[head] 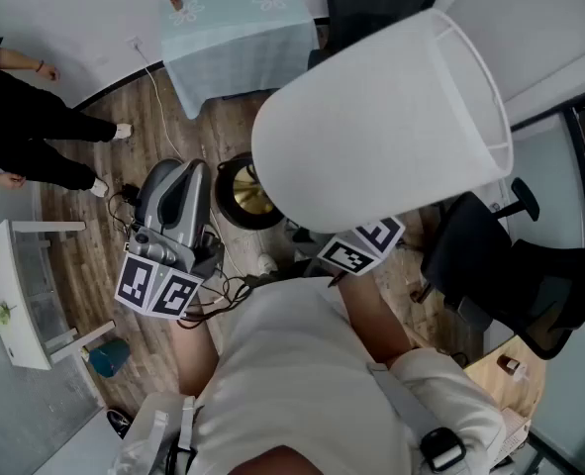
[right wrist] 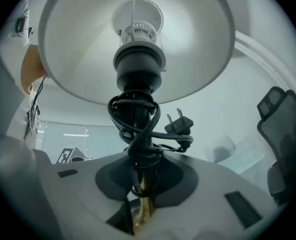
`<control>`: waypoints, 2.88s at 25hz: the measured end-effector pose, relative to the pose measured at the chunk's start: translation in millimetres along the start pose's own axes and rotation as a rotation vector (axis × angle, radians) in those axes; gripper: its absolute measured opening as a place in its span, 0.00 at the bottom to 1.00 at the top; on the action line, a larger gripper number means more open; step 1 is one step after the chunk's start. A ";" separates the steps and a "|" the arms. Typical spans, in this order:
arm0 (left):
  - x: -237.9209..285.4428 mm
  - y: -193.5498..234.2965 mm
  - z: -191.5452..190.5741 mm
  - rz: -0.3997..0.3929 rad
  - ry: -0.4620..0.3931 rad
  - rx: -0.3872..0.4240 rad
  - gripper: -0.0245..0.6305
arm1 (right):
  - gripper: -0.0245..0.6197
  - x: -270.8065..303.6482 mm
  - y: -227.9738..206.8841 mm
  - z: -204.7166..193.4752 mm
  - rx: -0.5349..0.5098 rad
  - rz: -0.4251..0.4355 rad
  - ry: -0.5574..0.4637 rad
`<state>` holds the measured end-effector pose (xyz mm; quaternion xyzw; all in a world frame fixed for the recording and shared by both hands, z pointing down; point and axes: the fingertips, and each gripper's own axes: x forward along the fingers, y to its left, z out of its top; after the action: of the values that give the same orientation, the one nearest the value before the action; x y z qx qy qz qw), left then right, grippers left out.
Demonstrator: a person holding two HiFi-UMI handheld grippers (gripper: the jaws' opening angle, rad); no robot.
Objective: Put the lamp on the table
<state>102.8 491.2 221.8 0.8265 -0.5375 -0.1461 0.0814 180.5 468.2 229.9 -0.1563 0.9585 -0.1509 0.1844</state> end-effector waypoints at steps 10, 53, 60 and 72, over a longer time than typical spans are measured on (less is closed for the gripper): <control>5.1 -10.0 -4.1 0.003 -0.005 -0.003 0.04 | 0.16 -13.3 -5.2 9.7 0.023 0.017 -0.018; 116.1 150.1 15.6 -0.057 0.008 -0.040 0.04 | 0.16 125.1 -118.9 0.0 -0.020 -0.029 0.001; 154.4 184.5 12.6 -0.042 0.010 -0.042 0.04 | 0.16 155.4 -162.5 -0.3 -0.012 -0.014 0.013; 230.6 225.2 16.0 0.008 0.006 -0.024 0.04 | 0.16 196.8 -239.6 16.9 0.032 0.038 0.022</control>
<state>-9.7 189.1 236.9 0.8236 -0.5390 -0.1497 0.0935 72.0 177.3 237.7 -0.1335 0.9608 -0.1643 0.1790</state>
